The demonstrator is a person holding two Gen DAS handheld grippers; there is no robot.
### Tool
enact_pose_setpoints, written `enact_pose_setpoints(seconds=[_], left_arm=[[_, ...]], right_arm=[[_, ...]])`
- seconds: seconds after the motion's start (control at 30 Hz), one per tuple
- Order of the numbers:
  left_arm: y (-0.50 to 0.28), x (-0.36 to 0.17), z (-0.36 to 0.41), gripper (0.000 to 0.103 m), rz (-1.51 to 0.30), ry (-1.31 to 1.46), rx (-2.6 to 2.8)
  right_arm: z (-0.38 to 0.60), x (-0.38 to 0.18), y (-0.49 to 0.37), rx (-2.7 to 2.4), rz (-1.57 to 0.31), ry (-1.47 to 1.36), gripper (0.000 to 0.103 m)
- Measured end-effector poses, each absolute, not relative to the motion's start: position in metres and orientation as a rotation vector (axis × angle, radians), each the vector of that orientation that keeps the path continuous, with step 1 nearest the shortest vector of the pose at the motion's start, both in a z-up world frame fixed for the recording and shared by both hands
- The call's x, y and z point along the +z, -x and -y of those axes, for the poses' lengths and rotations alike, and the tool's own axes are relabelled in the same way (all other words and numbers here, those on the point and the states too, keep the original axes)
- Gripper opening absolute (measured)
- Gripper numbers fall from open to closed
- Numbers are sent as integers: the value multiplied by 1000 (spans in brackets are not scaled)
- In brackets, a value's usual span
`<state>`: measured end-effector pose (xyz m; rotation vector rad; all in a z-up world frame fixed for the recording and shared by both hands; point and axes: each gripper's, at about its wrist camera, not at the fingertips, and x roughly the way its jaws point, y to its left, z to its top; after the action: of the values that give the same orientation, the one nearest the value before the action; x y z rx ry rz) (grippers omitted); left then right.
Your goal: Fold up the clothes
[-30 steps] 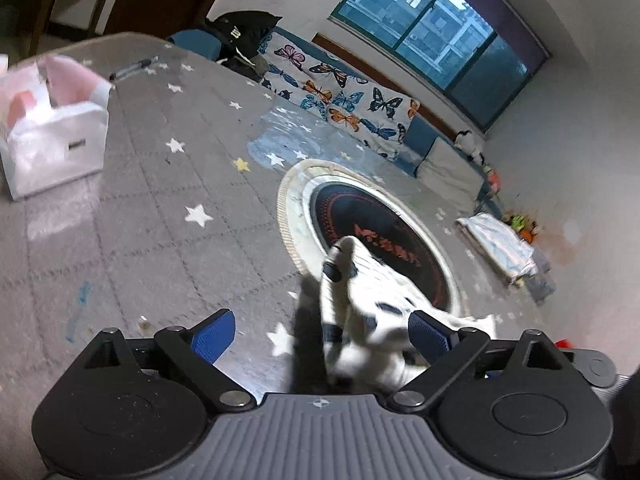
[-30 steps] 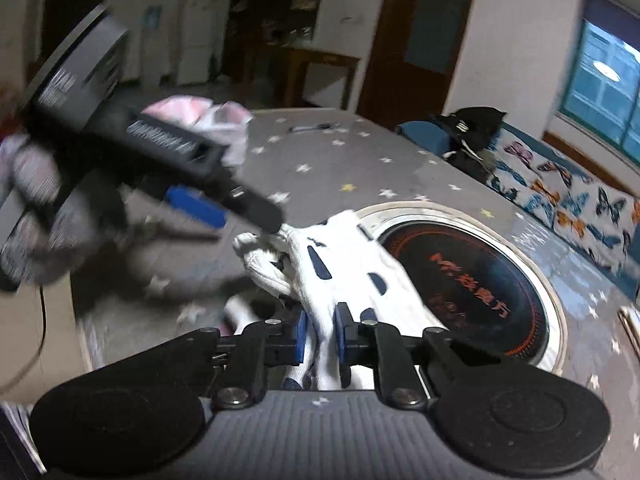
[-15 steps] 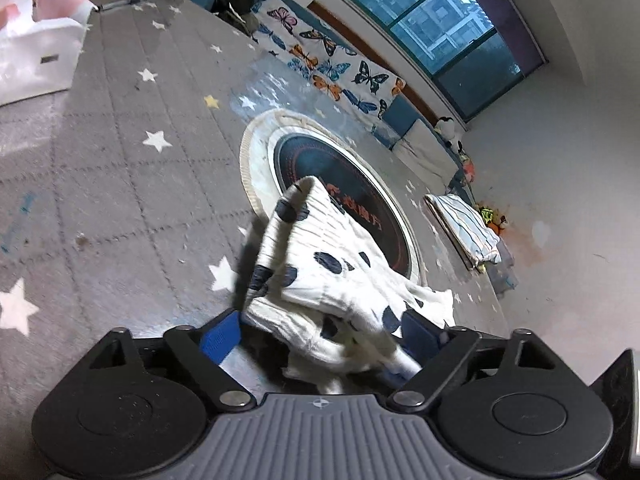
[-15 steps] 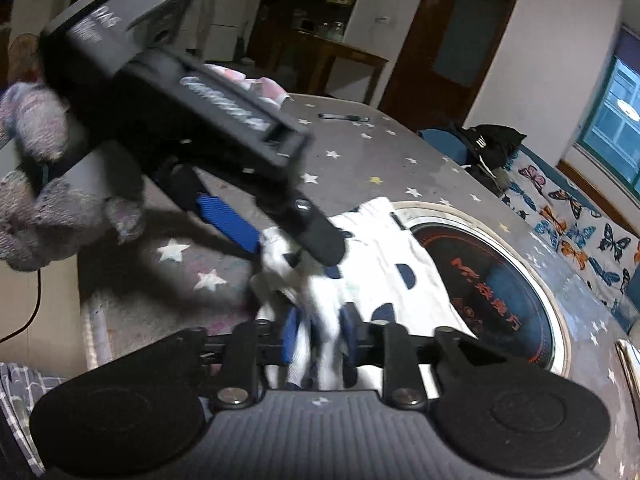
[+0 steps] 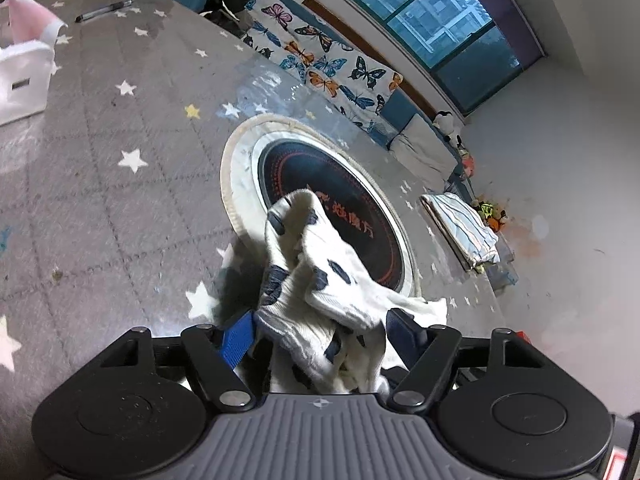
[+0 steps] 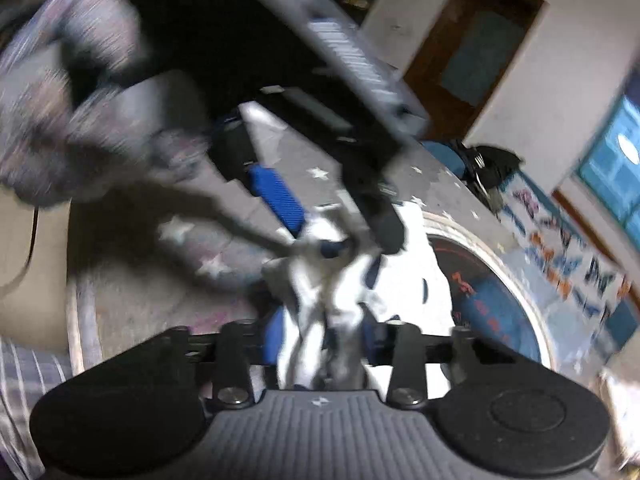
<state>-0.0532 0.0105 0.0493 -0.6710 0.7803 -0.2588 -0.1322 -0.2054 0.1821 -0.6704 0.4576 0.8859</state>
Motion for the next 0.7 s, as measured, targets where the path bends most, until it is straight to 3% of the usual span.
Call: enact_pose_setpoints(seconds=[0.13,0.3,0.7], left_arm=[[57,49,-18,78,-757,683,-264],[61,41,-19,78,-761,709,-280],[56,24,-12,77,-783,797,-253]], right_arm=[[224,202,105,877,-530,447,16],[241,213,87,849,-566,303,15],[243,214,83,846,-562,311,15]])
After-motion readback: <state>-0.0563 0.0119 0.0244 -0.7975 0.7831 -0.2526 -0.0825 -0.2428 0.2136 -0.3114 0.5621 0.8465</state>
